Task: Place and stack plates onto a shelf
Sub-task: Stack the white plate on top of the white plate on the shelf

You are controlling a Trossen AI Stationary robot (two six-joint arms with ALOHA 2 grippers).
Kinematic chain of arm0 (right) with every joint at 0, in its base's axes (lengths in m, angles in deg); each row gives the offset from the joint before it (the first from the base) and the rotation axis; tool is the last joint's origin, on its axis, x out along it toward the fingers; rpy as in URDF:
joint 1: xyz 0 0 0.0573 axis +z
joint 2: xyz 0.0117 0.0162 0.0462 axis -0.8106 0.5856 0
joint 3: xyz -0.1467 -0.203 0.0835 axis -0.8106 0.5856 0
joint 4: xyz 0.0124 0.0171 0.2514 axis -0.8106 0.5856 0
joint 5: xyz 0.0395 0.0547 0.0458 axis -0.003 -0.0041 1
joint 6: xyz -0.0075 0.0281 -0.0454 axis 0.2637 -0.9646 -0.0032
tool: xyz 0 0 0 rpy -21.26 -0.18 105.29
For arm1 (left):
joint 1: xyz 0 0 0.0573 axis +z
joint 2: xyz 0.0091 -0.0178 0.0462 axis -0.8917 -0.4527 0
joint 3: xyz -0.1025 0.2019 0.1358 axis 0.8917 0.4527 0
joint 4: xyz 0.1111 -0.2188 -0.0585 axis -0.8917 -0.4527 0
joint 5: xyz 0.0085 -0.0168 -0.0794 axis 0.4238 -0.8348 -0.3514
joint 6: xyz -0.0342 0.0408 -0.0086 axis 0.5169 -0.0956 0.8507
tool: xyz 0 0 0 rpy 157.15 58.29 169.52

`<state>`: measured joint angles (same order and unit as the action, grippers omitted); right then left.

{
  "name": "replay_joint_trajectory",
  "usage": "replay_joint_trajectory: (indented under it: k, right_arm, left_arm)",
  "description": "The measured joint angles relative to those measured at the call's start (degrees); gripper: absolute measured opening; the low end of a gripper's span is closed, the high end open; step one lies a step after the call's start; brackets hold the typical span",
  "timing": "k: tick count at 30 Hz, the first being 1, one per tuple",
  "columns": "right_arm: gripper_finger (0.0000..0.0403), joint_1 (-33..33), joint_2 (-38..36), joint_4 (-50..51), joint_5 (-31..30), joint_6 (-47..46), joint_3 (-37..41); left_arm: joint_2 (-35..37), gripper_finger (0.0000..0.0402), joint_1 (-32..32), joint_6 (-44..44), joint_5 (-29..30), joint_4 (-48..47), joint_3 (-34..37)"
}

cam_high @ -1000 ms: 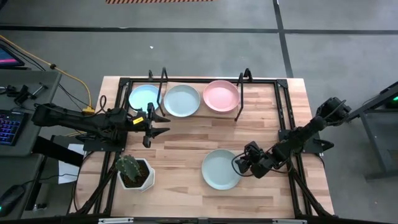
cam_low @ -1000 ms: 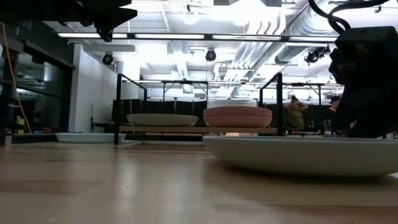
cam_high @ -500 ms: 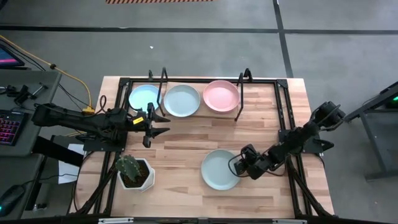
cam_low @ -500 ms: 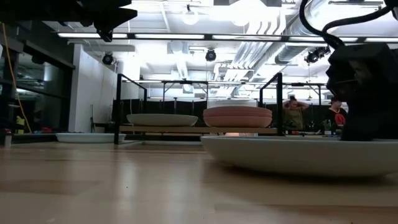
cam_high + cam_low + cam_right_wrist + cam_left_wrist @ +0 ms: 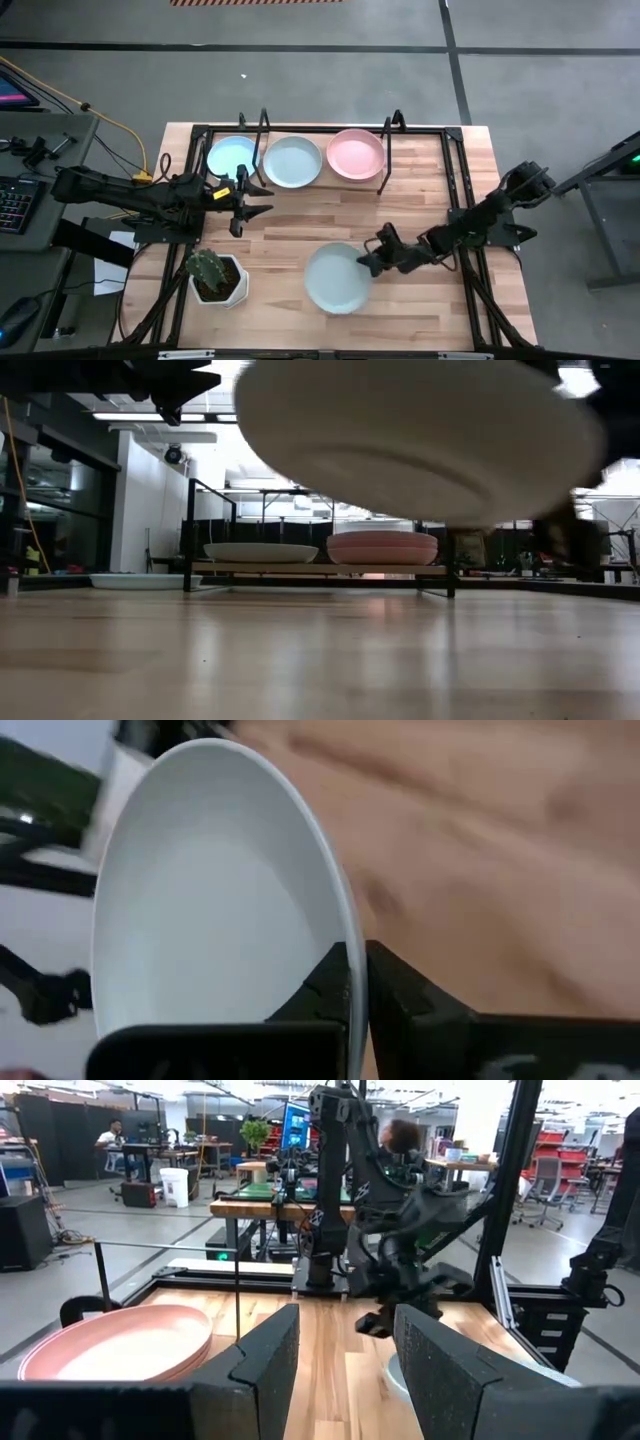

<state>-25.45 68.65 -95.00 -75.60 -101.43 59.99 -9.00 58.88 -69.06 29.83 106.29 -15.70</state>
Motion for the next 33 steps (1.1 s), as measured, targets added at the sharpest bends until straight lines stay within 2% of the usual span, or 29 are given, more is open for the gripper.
replay_joint_trajectory:
  k: [4, 9, 11, 13, 16, 19, 22, 27, 33]
  right_arm:
    - [0.0001, -5.5, 0.0, -6.9, -0.2, 8.7, -0.6]
    - [0.0000, -15.7, 0.0, -4.5, 5.8, 20.3, -8.2]
    - [0.0000, -20.0, 0.0, 1.0, 8.4, 25.9, -13.7]
    - [0.0000, -24.2, 0.0, 11.3, 8.7, 30.9, -20.2]
    - [0.0000, -30.5, 0.5, 28.4, 6.6, 37.1, -30.2]
    - [0.0000, -36.2, 1.8, 38.3, 3.9, 42.1, -38.0]
    - [0.0000, -41.8, 3.7, 42.5, 3.7, 44.6, -43.7]
    - [0.0000, -48.2, 11.0, 43.5, 3.9, 46.4, -49.9]
    - [0.0000, -51.5, 21.2, 43.5, 10.3, 45.9, -55.9]
  left_arm:
    - [0.0, 0.0154, 0.0, -0.2, 0.0, 0.8, 0.0]
    - [0.0, 0.0154, 0.0, -0.5, 0.0, 1.2, 0.0]
    - [0.0, 0.0154, 0.0, -1.3, 0.0, 1.7, 0.0]
    - [0.0, 0.0154, 0.0, -2.5, 0.0, 3.1, 0.0]
    - [0.0, 0.0154, -0.1, -3.5, -0.2, 4.5, 0.0]
    - [0.1, 0.0154, -0.2, -3.6, -0.6, 4.4, 0.0]
    - [0.1, 0.0154, -0.5, -3.7, -0.6, 4.5, 0.0]
    - [0.1, 0.0154, -0.5, -4.6, -0.6, 4.7, 0.0]
    - [0.1, 0.0154, -0.5, -4.7, -0.6, 5.3, 0.0]
